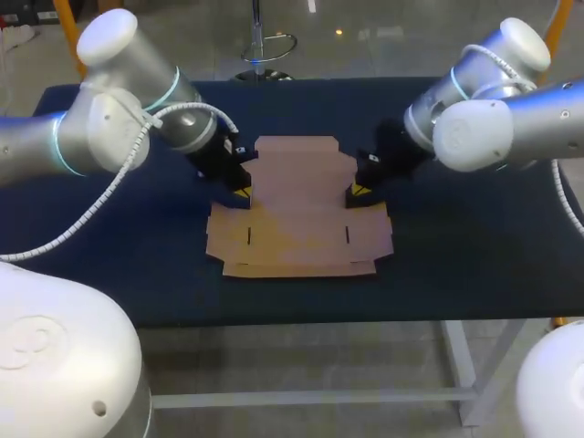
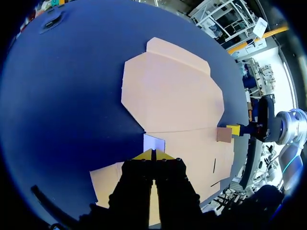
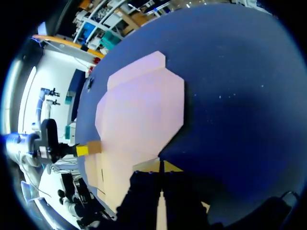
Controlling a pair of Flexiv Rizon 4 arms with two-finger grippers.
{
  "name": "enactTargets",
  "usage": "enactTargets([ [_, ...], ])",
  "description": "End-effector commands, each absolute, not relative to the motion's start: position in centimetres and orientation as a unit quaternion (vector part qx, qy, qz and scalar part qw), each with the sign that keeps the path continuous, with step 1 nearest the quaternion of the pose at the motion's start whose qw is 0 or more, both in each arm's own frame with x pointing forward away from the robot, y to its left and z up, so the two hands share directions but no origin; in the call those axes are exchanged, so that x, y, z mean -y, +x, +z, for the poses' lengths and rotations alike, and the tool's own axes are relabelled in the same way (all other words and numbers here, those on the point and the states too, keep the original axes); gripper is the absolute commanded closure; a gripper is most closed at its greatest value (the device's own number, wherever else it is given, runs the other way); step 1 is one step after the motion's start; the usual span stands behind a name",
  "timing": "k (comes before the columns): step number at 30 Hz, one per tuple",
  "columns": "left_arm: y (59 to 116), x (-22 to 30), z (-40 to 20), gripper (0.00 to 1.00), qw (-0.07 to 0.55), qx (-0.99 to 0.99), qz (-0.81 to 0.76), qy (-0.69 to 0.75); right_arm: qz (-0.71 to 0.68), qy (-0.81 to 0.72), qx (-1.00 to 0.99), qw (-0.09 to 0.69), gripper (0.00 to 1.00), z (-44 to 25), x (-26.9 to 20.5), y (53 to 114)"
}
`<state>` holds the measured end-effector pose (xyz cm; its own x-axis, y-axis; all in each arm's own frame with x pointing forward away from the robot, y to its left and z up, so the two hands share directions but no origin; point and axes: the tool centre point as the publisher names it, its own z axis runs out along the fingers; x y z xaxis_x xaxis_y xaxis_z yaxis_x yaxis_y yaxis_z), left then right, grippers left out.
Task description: Assemble the packaging by folding the flat box into shape, placing the metal phone stand inside, and closing the box properly
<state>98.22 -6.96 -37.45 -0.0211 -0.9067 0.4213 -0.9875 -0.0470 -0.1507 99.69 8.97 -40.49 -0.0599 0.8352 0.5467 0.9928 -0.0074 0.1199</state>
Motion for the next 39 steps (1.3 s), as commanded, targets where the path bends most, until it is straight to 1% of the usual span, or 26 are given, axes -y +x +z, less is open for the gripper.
enactTargets([
  [1, 98.2, 6.0, -36.6, 1.00, 0.109, 0.684, 0.208, 0.691, -0.265, -0.642, 0.680, 0.234, 1.00, -40.1, -7.9, 100.2],
  [15, 96.6, 3.4, -33.1, 1.00, 0.132, 0.679, 0.209, 0.691, -0.287, -0.636, 0.668, 0.258, 1.00, -37.8, -4.6, 99.0],
  [21, 95.2, 1.7, -31.5, 1.00, 0.138, 0.670, 0.216, 0.696, -0.286, -0.646, 0.663, 0.249, 1.00, -36.0, -3.1, 97.6],
  [30, 91.5, -0.5, -29.5, 1.00, 0.145, 0.656, 0.232, 0.703, -0.293, -0.649, 0.659, 0.242, 1.00, -34.2, -1.6, 95.4],
  [39, 87.0, -1.6, -29.4, 1.00, 0.140, 0.650, 0.257, 0.701, -0.294, -0.652, 0.658, 0.236, 1.00, -33.8, -0.6, 91.7],
])
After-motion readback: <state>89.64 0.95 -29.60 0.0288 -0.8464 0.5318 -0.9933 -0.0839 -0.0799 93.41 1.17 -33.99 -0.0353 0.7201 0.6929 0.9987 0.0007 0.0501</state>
